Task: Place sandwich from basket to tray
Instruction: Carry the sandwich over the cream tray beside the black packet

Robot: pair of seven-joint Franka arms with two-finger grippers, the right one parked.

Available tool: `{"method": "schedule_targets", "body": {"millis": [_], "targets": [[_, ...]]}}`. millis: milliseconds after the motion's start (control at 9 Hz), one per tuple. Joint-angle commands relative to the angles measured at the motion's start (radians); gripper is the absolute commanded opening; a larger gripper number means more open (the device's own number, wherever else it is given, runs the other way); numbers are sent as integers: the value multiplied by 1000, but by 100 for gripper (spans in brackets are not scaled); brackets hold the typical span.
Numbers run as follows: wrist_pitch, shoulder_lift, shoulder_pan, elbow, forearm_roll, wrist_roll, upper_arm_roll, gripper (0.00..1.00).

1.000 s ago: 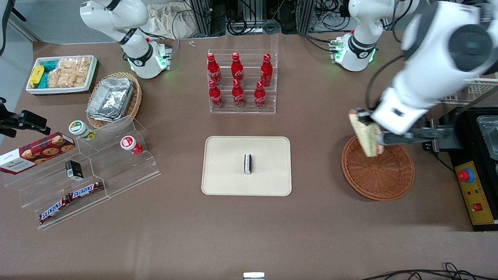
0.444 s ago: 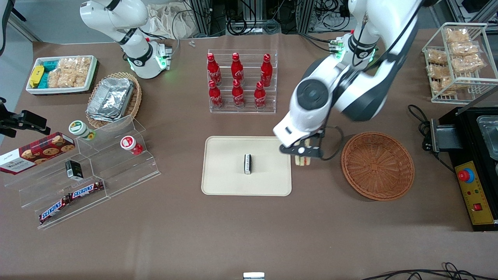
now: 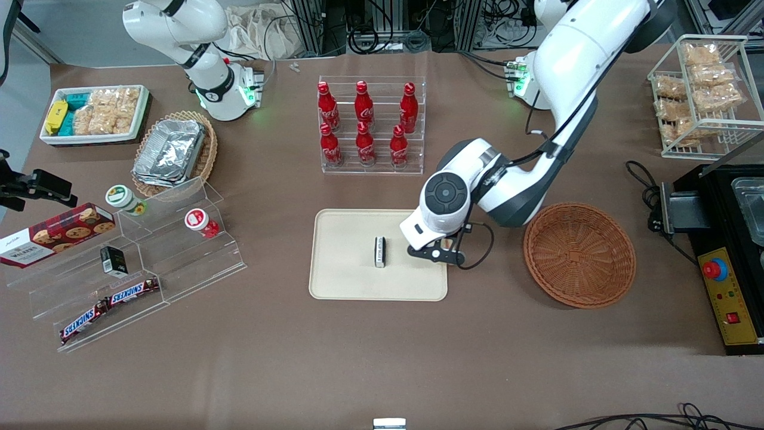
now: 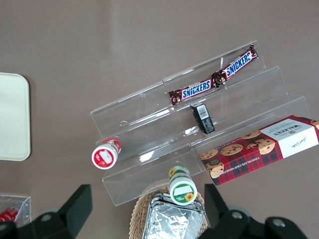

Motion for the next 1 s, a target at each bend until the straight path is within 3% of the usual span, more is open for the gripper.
{"method": "schedule_targets", "body": {"millis": [0, 111, 556, 667, 889], "targets": [[50, 56, -21, 33, 24, -18, 3, 3], [57, 69, -22, 33, 24, -18, 3, 10], [59, 102, -21, 28, 30, -16, 5, 69], [58, 101, -21, 28, 29, -16, 5, 100], [32, 84, -10, 34, 20, -48, 3, 100]]}}
